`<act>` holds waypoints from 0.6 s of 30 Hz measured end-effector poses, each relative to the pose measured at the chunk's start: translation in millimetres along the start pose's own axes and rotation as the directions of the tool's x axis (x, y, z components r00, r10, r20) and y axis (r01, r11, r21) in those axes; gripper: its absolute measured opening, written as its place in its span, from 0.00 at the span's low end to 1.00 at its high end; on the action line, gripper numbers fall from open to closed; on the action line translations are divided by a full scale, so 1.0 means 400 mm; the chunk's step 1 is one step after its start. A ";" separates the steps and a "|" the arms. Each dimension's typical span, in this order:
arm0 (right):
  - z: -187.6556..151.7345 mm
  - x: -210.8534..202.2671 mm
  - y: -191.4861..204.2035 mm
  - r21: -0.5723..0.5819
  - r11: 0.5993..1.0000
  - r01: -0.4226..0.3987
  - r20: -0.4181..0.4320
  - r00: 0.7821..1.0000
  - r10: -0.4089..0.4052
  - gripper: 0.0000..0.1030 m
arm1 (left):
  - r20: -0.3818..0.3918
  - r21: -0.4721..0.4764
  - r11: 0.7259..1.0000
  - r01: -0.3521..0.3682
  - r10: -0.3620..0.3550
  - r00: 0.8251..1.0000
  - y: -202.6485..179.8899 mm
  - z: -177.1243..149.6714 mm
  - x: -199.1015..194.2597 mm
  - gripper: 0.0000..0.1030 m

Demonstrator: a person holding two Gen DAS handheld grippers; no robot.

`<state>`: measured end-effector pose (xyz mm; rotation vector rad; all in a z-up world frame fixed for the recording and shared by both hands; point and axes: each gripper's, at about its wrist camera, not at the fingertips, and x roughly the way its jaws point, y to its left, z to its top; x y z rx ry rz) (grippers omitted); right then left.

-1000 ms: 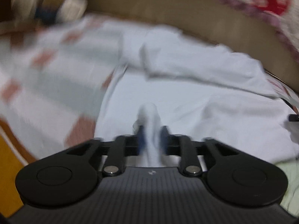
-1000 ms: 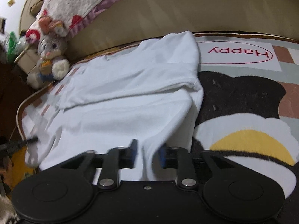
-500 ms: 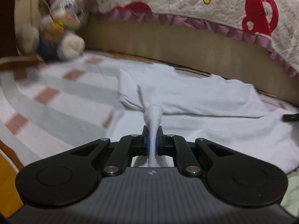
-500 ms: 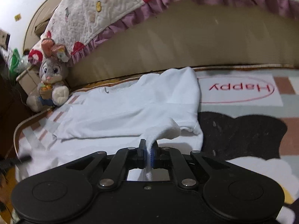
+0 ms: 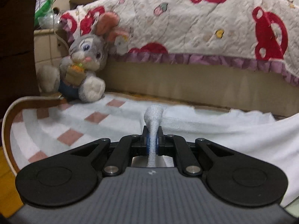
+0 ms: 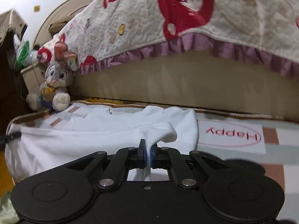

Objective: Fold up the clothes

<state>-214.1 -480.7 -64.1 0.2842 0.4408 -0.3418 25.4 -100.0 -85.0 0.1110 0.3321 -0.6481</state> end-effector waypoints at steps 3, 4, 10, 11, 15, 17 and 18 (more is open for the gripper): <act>0.044 0.017 0.006 -0.016 1.000 0.016 0.002 1.000 -0.016 0.05 | 0.032 0.016 1.000 -0.001 0.000 0.999 -0.011 0.052 0.020 0.05; 0.063 0.024 0.004 -0.025 1.000 0.018 0.006 1.000 -0.018 0.05 | 0.043 0.022 1.000 -0.001 0.000 0.999 -0.015 0.071 0.034 0.06; 0.155 0.105 -0.050 0.011 1.000 0.025 0.043 0.999 -0.025 0.05 | 0.047 0.032 0.999 0.003 -0.004 0.999 -0.032 0.148 0.168 0.06; 0.154 0.119 -0.052 -0.004 0.999 0.032 0.038 0.999 -0.032 0.05 | 0.041 0.026 1.000 0.008 -0.009 0.999 -0.034 0.158 0.192 0.06; 0.179 0.160 -0.060 -0.032 0.999 0.034 0.047 0.998 -0.033 0.05 | 0.058 0.079 0.997 0.005 -0.010 0.998 -0.052 0.210 0.279 0.06; 0.212 0.186 -0.069 -0.037 0.999 0.033 0.066 0.997 -0.030 0.05 | 0.058 0.127 0.992 -0.002 -0.005 0.998 -0.060 0.237 0.337 0.06; 0.233 0.206 -0.074 -0.045 0.998 0.036 0.072 0.997 -0.032 0.05 | 0.043 0.142 0.990 -0.014 0.008 0.999 -0.060 0.245 0.374 0.06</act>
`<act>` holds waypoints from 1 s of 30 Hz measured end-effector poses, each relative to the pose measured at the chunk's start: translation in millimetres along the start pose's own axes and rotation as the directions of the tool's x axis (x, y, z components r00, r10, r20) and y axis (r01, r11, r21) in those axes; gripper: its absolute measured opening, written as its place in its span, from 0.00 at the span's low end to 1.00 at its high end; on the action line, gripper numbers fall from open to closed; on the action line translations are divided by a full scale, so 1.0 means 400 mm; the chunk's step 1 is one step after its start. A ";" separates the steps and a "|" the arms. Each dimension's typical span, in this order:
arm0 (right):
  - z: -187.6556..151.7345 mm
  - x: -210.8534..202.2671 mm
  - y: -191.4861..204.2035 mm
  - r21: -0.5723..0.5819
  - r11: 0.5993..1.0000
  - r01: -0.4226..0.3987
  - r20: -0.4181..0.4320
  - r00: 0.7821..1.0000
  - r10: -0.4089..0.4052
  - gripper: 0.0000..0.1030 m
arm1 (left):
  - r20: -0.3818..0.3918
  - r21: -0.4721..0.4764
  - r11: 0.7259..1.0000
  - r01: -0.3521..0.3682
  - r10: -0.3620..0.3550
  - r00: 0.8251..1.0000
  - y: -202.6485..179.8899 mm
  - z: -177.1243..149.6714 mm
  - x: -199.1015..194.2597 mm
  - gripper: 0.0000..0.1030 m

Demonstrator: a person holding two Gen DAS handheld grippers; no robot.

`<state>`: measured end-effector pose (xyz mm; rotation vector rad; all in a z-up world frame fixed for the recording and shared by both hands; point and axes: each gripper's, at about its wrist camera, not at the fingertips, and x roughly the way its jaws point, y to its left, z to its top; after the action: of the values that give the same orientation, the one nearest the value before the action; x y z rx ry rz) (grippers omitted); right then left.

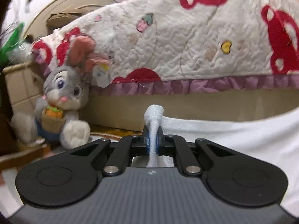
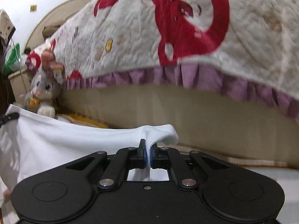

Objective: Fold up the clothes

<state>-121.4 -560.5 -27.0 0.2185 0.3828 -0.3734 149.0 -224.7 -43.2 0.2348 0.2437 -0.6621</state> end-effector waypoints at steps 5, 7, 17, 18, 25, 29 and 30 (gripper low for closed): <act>0.006 0.175 -0.034 -0.053 0.990 0.127 -0.098 0.986 -0.132 0.12 | -0.250 0.079 0.993 -0.089 0.106 0.962 -0.004 -0.087 0.217 0.50; -0.029 0.252 -0.039 -0.109 0.968 0.226 -0.168 0.955 -0.242 0.19 | -0.367 0.085 0.993 -0.081 0.107 0.924 0.011 -0.145 0.241 0.47; -0.250 -0.021 -0.067 0.166 0.980 0.112 -0.247 0.967 -0.069 0.39 | -0.462 -0.438 0.885 -0.160 -0.069 0.884 0.231 -0.357 -0.118 0.47; -0.275 -0.051 -0.070 0.189 0.978 0.088 -0.260 0.965 -0.036 0.39 | -0.481 -0.489 0.855 -0.171 -0.100 0.871 0.246 -0.372 -0.132 0.47; -0.407 -0.195 -0.057 0.289 0.949 0.123 -0.254 0.966 -0.048 0.56 | -0.470 -0.655 0.752 -0.074 -0.328 0.820 0.197 -0.399 -0.173 0.49; -0.442 -0.209 -0.092 0.477 0.873 0.098 -0.288 0.956 0.050 0.34 | -0.453 -0.662 0.749 -0.022 -0.376 0.808 0.142 -0.394 -0.157 0.49; -0.448 -0.207 -0.102 0.530 0.845 0.065 -0.290 0.951 0.109 0.26 | -0.450 -0.655 0.755 -0.012 -0.378 0.809 0.128 -0.393 -0.153 0.49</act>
<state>-266.7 -522.2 -161.8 0.8411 0.5819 -0.4188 111.4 -104.5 -166.7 -0.2734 1.0665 -0.6662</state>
